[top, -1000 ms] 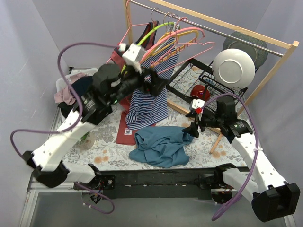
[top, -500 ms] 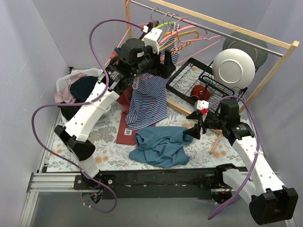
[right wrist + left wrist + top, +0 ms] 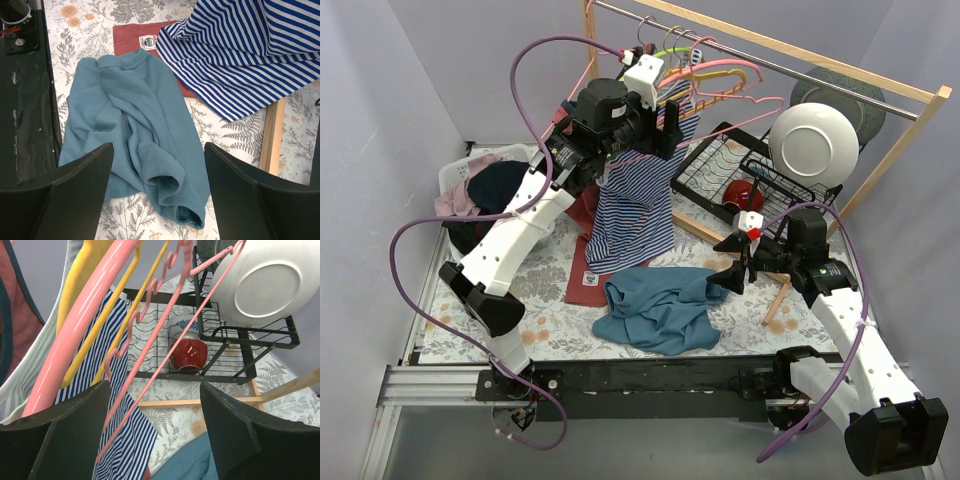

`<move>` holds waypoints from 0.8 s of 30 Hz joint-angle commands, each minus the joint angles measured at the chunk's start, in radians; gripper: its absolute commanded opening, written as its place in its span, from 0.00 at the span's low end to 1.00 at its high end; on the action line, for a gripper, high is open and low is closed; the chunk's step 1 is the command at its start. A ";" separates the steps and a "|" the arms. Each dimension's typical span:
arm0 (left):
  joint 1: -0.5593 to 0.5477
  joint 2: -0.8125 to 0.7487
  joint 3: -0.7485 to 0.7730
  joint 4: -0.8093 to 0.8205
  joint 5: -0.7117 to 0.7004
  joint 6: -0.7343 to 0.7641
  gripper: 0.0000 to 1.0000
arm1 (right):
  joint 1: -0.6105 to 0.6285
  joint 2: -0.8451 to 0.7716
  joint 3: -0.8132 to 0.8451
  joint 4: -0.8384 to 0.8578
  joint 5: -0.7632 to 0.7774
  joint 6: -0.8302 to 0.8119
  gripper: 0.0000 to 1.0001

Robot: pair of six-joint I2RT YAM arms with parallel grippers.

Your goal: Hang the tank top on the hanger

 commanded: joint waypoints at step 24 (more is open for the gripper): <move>0.006 0.038 0.046 -0.002 0.070 0.041 0.28 | -0.036 -0.021 -0.005 0.028 -0.066 0.017 0.81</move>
